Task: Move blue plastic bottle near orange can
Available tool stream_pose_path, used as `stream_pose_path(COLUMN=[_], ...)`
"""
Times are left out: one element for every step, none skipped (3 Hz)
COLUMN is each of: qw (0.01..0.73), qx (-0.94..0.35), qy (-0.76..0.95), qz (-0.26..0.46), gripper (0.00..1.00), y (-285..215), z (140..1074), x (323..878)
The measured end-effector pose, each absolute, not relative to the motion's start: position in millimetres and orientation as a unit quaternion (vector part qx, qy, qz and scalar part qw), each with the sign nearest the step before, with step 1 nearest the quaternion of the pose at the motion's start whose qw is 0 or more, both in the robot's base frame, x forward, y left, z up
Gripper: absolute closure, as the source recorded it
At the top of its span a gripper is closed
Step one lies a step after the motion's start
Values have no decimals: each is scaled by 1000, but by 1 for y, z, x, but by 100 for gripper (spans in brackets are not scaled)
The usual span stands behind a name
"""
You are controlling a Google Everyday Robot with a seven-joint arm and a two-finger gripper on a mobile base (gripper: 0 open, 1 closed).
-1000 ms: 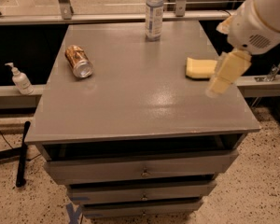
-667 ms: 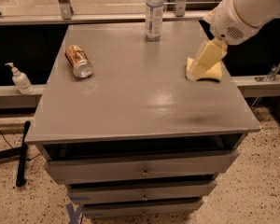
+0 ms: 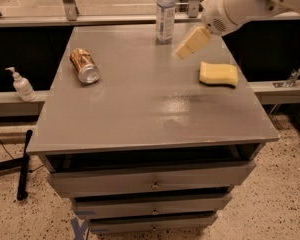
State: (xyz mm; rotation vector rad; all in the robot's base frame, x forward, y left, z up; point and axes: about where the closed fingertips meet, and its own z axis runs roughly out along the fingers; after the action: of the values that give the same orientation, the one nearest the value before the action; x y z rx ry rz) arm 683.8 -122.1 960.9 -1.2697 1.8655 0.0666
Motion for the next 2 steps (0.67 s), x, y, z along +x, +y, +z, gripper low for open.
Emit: stream_pose_path(qw=[468,472], qx=[-482,-478], qy=[738,738], qz=[57,61], gripper=[0,0], y=[-110,-111], z=[959,958], x=[723,729])
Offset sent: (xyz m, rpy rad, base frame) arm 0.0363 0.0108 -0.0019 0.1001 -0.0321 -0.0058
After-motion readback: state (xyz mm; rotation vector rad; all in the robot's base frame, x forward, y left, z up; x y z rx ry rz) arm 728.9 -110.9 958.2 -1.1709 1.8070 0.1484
